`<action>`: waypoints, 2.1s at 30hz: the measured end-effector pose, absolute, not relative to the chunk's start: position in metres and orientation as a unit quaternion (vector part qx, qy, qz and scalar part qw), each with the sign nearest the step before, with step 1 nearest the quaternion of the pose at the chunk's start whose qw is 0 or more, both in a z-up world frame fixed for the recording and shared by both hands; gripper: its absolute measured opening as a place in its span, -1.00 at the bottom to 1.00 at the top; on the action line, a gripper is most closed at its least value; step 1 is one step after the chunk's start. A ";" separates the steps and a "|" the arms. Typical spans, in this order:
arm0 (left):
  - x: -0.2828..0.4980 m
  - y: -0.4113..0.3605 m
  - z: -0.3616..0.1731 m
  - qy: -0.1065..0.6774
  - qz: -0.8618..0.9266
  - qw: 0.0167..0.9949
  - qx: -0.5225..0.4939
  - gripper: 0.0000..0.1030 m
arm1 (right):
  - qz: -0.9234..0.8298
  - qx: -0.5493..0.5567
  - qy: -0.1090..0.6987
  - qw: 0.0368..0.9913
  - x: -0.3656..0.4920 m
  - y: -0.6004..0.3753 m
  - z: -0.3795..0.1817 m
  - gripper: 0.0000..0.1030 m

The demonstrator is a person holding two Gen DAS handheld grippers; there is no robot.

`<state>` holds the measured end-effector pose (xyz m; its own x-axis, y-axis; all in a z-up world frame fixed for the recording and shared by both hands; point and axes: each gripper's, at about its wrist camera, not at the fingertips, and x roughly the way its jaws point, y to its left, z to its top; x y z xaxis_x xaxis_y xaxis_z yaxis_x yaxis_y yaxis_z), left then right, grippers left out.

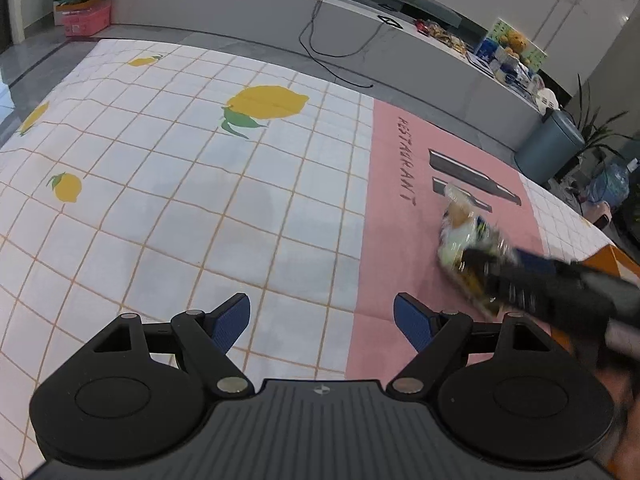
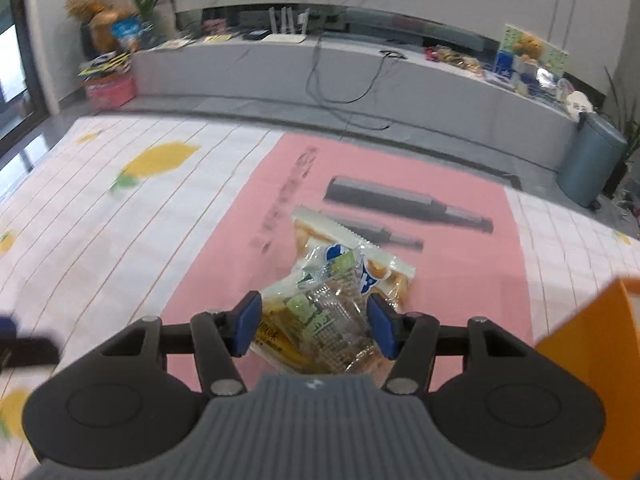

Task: Organize snacks
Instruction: 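Grasp the white potato-stick bag with the left tool while the right lifts its bag, then drop the clear snack bag into the box with the right tool while the left carries the potato-stick bag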

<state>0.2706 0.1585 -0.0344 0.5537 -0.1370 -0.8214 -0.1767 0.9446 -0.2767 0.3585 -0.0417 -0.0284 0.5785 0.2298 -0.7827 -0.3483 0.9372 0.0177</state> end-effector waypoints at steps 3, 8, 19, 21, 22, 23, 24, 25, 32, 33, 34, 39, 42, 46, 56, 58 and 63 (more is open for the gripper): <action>0.266 0.149 -0.035 0.474 -0.002 0.869 -0.144 0.86 | 0.188 -0.071 0.437 0.877 0.326 -0.044 -0.023 0.09; 0.256 0.138 -0.030 0.460 -0.030 0.876 -0.144 0.86 | 0.210 -0.026 0.403 0.890 0.275 -0.064 -0.009 0.08; 0.257 0.062 -0.024 0.374 -0.168 0.911 -0.042 0.87 | 0.133 0.063 0.297 0.943 0.198 -0.148 0.033 0.06; 0.260 0.050 -0.029 0.376 -0.159 0.912 -0.030 0.92 | 0.131 0.078 0.302 0.941 0.198 -0.157 0.031 0.06; 0.264 0.046 -0.033 0.388 -0.159 0.907 -0.029 0.92 | 0.132 0.083 0.302 0.941 0.198 -0.160 0.031 0.06; 0.268 0.041 -0.037 0.399 -0.162 0.902 -0.031 0.92 | 0.131 0.088 0.303 0.940 0.197 -0.163 0.032 0.06; 0.271 0.035 -0.042 0.408 -0.160 0.899 -0.030 0.92 | 0.132 0.091 0.303 0.939 0.195 -0.166 0.031 0.06; 0.273 0.031 -0.045 0.412 -0.154 0.898 -0.027 0.92 | 0.133 0.093 0.303 0.939 0.194 -0.168 0.031 0.06; 0.292 0.013 -0.072 0.451 -0.090 0.887 -0.035 0.92 | 0.150 0.110 0.302 0.935 0.191 -0.175 0.031 0.06; 0.292 0.011 -0.076 0.450 -0.089 0.888 -0.028 0.93 | 0.149 0.113 0.301 0.935 0.191 -0.176 0.031 0.06; 0.292 0.009 -0.077 0.447 -0.090 0.890 -0.018 0.95 | 0.146 0.114 0.301 0.935 0.192 -0.178 0.031 0.06; 0.297 0.008 -0.086 0.453 -0.101 0.886 -0.021 1.00 | 0.131 0.120 0.303 0.936 0.194 -0.184 0.031 0.06; 0.295 0.004 -0.087 0.447 -0.105 0.888 -0.010 1.00 | 0.129 0.116 0.300 0.938 0.193 -0.183 0.033 0.06; 0.285 -0.014 -0.091 0.432 -0.099 0.895 0.057 1.00 | 0.130 0.109 0.296 0.940 0.192 -0.183 0.035 0.06; 0.279 -0.010 -0.082 0.432 -0.083 0.897 0.031 0.42 | 0.129 0.105 0.277 0.946 0.186 -0.191 0.044 0.06; 0.276 -0.007 -0.077 0.437 -0.076 0.896 0.018 0.32 | 0.134 0.105 0.272 0.947 0.184 -0.195 0.049 0.06; 0.262 0.001 -0.059 0.419 -0.077 0.905 -0.007 0.14 | 0.133 0.106 0.246 0.954 0.177 -0.211 0.067 0.05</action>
